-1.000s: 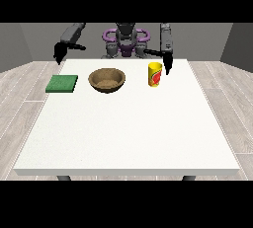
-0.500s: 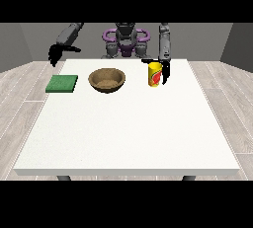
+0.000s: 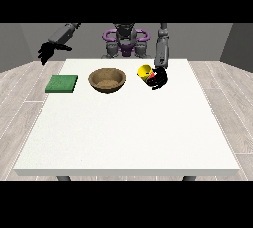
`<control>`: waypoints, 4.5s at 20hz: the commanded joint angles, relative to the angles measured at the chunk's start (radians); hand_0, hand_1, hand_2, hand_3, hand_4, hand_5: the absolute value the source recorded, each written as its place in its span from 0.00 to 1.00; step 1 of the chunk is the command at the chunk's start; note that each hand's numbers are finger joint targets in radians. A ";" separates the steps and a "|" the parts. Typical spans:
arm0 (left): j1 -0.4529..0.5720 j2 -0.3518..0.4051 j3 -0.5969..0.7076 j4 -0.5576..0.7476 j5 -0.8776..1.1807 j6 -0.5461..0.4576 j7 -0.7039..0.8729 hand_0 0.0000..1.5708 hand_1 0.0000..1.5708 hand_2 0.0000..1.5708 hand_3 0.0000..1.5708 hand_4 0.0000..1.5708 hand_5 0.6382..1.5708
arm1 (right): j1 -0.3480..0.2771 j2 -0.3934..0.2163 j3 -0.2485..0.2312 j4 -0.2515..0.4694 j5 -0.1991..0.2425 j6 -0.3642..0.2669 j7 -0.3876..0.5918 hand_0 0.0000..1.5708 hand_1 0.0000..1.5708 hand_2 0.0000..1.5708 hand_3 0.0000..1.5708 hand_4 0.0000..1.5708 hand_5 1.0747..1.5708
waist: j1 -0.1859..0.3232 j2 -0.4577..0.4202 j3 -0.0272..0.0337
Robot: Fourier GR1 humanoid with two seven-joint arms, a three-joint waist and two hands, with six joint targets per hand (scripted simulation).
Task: Pick the cup and pour the ball into the bowl, then pick the bowl and place it on the pad
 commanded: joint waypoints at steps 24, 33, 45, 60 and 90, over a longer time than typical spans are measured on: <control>-0.101 -0.072 -0.461 -0.142 -0.723 0.095 0.800 0.86 0.86 1.00 1.00 0.67 1.00 | 0.117 -0.108 -0.084 0.421 0.043 0.052 -0.122 0.00 0.00 0.00 0.00 0.00 0.97 | 0.209 -0.361 -0.0036; -0.173 -0.129 -0.689 -0.166 -0.947 0.067 1.102 0.37 0.37 1.00 0.98 0.56 1.00 | -0.003 -0.143 -0.071 0.469 0.050 0.049 -0.054 0.00 0.00 0.00 0.00 0.00 0.95 | 0.171 -0.335 -0.0037; -0.277 -0.129 -0.871 -0.209 -1.177 -0.068 1.275 0.24 0.24 1.00 1.00 0.53 1.00 | -0.127 -0.083 -0.047 0.492 0.074 -0.044 -0.089 0.00 0.00 0.00 0.17 0.00 0.91 | 0.159 -0.240 -0.0034; -0.482 -0.125 -1.004 -0.189 -1.369 -0.447 1.147 0.96 0.96 1.00 1.00 0.77 0.86 | -0.163 -0.105 -0.052 0.544 0.059 -0.020 -0.033 0.00 0.00 0.00 0.11 0.00 0.89 | 0.171 -0.277 -0.0028; -0.181 -0.128 -0.218 -0.460 -0.397 -0.141 0.699 0.50 0.50 0.45 0.06 0.55 0.96 | -0.246 0.009 -0.076 0.466 -0.020 -0.117 0.028 0.00 0.00 0.00 0.00 0.24 1.00 | 0.319 -0.006 -0.0100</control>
